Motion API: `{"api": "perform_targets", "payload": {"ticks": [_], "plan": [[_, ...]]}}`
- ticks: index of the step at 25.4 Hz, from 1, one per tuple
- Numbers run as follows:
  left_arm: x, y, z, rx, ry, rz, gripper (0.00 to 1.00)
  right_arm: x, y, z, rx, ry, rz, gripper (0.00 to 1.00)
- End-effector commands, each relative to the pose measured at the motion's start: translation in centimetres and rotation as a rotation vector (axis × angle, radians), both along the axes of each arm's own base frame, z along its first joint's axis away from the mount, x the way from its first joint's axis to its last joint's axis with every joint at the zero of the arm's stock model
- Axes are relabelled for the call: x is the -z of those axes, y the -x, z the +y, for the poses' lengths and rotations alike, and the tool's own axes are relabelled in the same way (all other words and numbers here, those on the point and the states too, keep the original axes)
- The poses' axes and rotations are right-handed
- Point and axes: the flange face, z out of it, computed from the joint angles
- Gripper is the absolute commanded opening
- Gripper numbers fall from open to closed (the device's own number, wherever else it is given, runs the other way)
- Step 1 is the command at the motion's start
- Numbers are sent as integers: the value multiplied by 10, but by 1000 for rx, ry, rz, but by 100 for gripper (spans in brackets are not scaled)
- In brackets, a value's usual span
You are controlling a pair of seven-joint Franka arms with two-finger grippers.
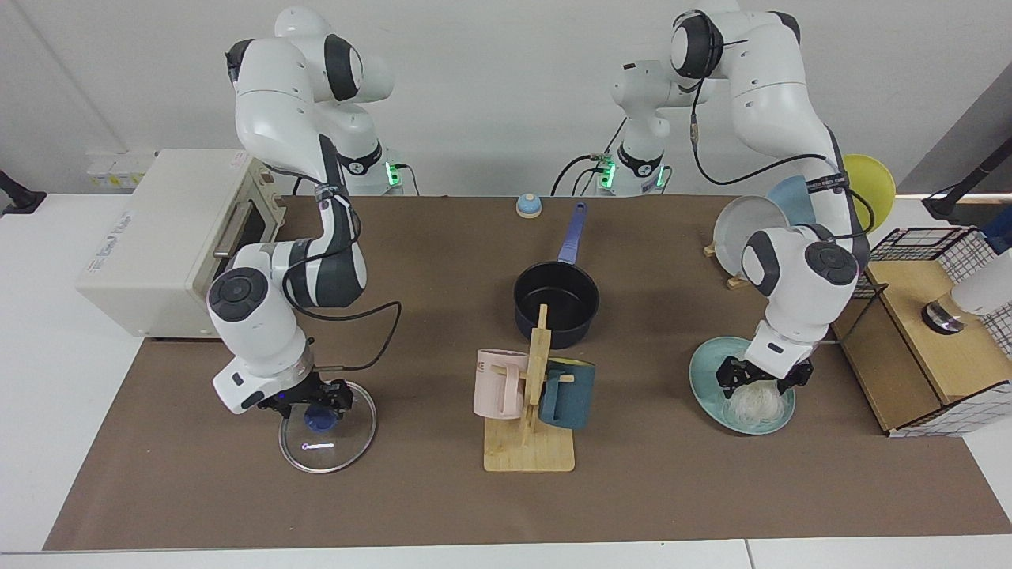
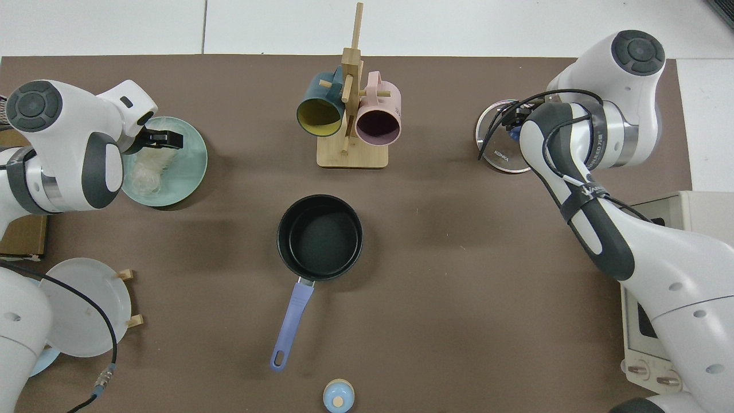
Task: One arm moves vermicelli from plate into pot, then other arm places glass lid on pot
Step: 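Carry the vermicelli with the left gripper over the black pot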
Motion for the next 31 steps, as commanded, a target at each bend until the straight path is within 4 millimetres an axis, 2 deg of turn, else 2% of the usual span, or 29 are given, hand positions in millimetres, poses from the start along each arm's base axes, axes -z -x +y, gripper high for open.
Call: {"api": "perform_targets", "payload": {"ticks": [1, 3, 7, 9, 13, 18, 20, 22, 26, 28, 31], "plan": [[40, 1, 14, 31, -6, -26, 76, 12, 4, -2, -12, -7, -5, 97], [40, 1, 13, 53, -8, -22, 0, 13, 4, 1, -14, -9, -13, 97], [33, -1, 8, 50, 0, -1, 0, 16, 5, 1, -14, -10, -13, 94], [27, -2, 10, 51, -4, 7, 0, 16, 5, 1, -16, -8, -13, 82], [-5, 0, 9, 65, -9, -1, 0, 14, 4, 1, -19, -7, -16, 63], [-46, 13, -11, 63, 15, 27, 0, 12, 3, 0, -17, -6, -20, 24], [-66, 22, -28, 44, 30, 57, 0, 11, 3, 0, -17, -6, -22, 10], [-82, 31, -43, 20, 42, 88, 0, 10, 3, 0, -20, -4, -23, 2], [-108, 54, -88, -31, 63, 137, 0, 2, 2, -1, -17, -5, -34, 0], [-113, 68, -118, -62, 72, 149, 0, -5, 3, -1, -16, -6, -43, 0], [-110, 89, -164, -113, 75, 162, 0, -27, 4, -2, -11, -10, -63, 0]]}}
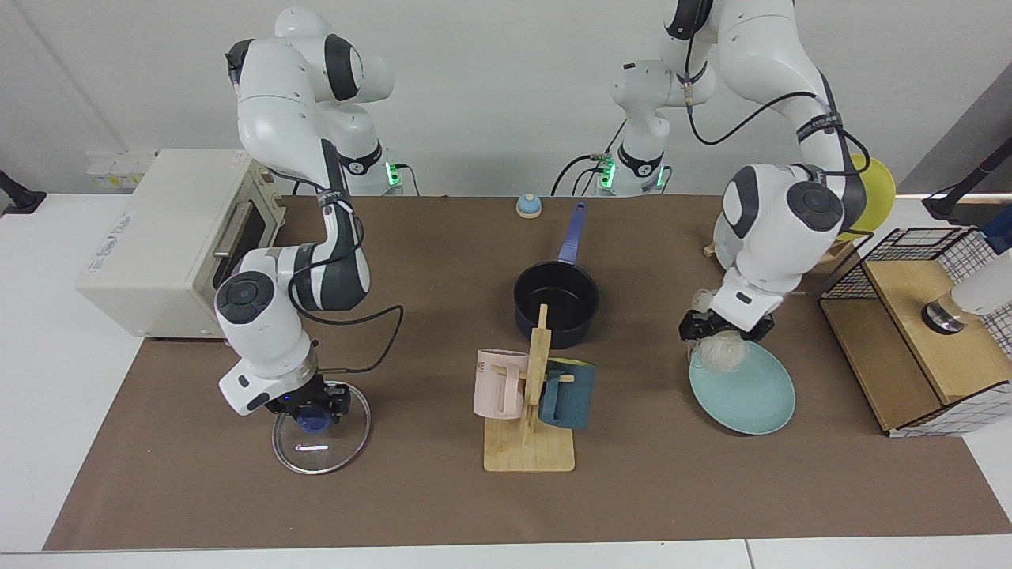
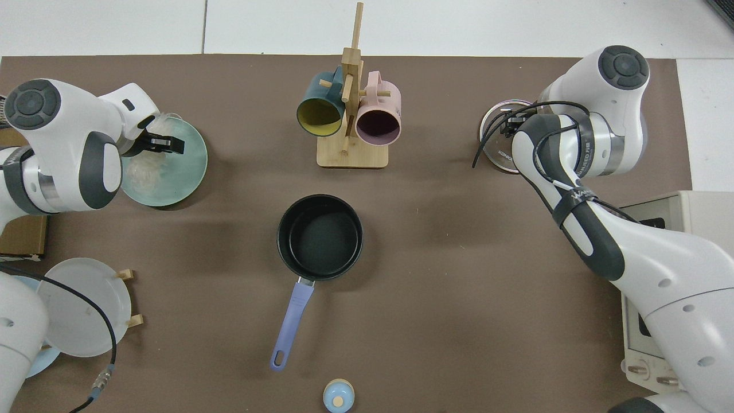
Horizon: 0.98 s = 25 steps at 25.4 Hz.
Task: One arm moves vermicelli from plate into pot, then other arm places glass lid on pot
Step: 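Carry the vermicelli with the left gripper over the black pot, then release the vermicelli into the pot while the right gripper brings the lid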
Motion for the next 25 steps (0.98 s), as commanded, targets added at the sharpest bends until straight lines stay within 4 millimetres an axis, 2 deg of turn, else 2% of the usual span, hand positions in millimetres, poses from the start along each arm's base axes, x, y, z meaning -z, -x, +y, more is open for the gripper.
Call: {"api": "perform_targets", "payload": {"ticks": [1, 4, 9, 13, 16, 20, 21, 22, 23, 25], "plan": [[1, 47, -75, -87, 2, 33, 0, -43, 4, -3, -6, -11, -47, 0], [1, 66, -117, -131, 3, 30, 0, -68, 13, -7, 11, -18, -53, 0], [6, 97, -170, -153, 9, 16, 0, -100, 42, -14, 27, -21, -29, 0], [30, 121, -209, -183, 26, -4, 0, -144, 75, -14, 25, -22, -47, 0], [52, 132, -216, -184, 43, -28, 0, -169, 102, -16, 30, -21, -14, 0], [60, 136, -218, -170, 42, -26, 0, -196, 126, -20, 35, -19, 40, 0], [61, 135, -216, -170, 41, -25, 28, -200, 129, -20, 34, -19, 46, 0], [61, 135, -215, -167, 41, -26, 76, -206, 133, -20, 32, -19, 46, 0], [61, 134, -215, -166, 36, -25, 100, -211, 137, -20, 31, -18, 49, 0], [57, 133, -216, -163, 37, -30, 100, -219, 144, -20, 31, -18, 63, 0]]}}
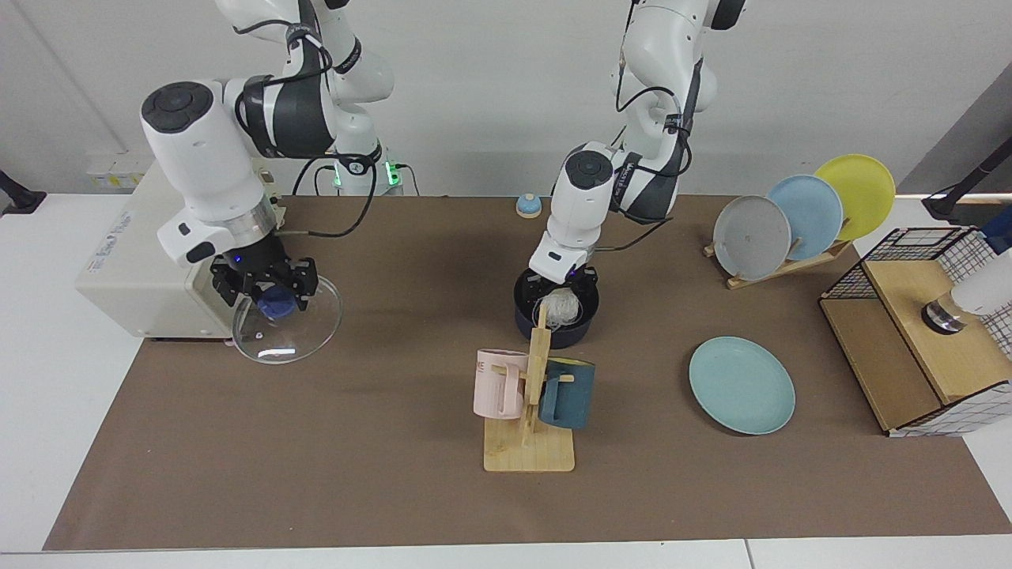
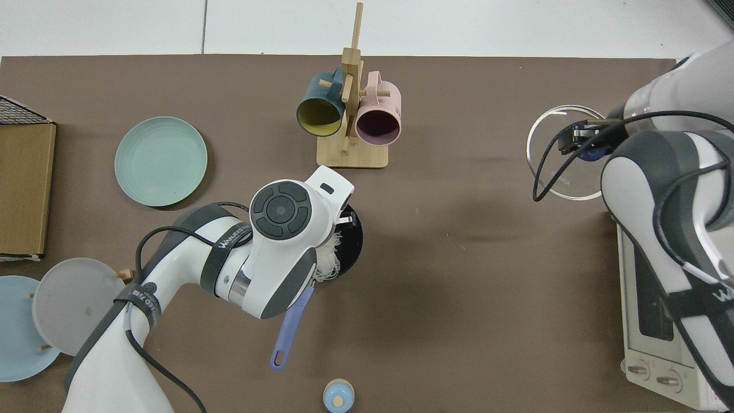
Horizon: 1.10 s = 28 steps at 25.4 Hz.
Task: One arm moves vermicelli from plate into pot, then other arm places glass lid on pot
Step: 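Release the vermicelli into the pot while the right gripper brings the lid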
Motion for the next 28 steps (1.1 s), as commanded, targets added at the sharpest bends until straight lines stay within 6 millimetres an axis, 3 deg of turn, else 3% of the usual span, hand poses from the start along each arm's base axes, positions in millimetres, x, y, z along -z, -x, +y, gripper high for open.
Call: {"api": "perform_targets", "payload": {"ticks": [1, 6, 11, 13, 20, 28], "plan": [[-15, 1, 9, 0, -4, -35, 100, -18, 27, 0, 2, -18, 26, 0], [-40, -20, 32, -13, -19, -57, 100, -38, 44, 20, -15, -17, 20, 0], [-62, -55, 99, 61, -45, -45, 100, -34, 52, 25, -10, -17, 34, 0], [-64, -64, 126, 112, -52, -44, 100, -34, 54, 40, -7, -17, 34, 0], [-76, -88, 211, 202, -72, -70, 100, -29, 67, 134, 69, -12, 26, 0], [-107, -109, 280, 282, -93, -134, 100, -5, 82, 244, 74, -2, -19, 0]]}}
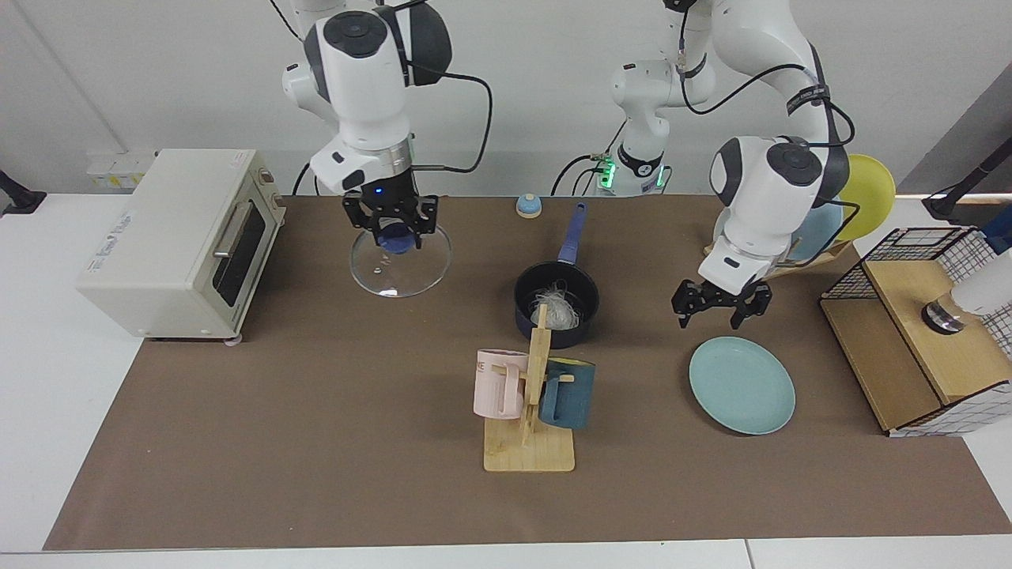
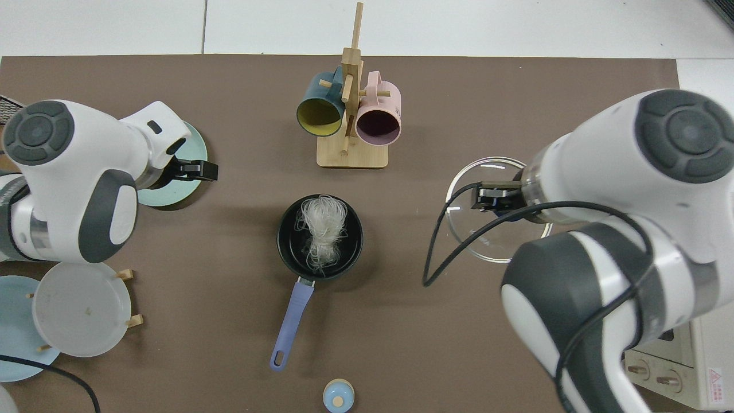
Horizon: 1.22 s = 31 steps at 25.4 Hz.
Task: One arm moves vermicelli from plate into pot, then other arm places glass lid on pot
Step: 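Release the vermicelli into the pot while the right gripper brings the lid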
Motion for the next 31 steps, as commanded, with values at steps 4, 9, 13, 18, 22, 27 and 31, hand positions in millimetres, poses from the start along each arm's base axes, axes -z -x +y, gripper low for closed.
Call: {"api": "perform_targets", "payload": {"ticks": [4, 9, 13, 18, 22, 27, 31], "plan": [[-61, -10, 40, 18, -30, -7, 100, 20, -1, 79, -21, -8, -60, 0], [-101, -6, 41, 11, -34, 31, 100, 40, -12, 141, -43, 34, -81, 0], [-138, 9, 36, 11, -41, -5, 100, 55, -24, 178, -44, 54, -75, 0], [-152, 20, 36, -35, -57, -3, 100, 80, -35, 222, -52, 48, -86, 0], [-155, 25, 32, -71, -54, 2, 100, 90, -30, 237, -68, 49, -90, 0], [-156, 26, 31, -64, -49, 3, 100, 108, -17, 261, -108, 56, -83, 0], [-154, 29, 29, -64, -51, 27, 100, 106, -11, 262, -114, 60, -64, 0]]}}
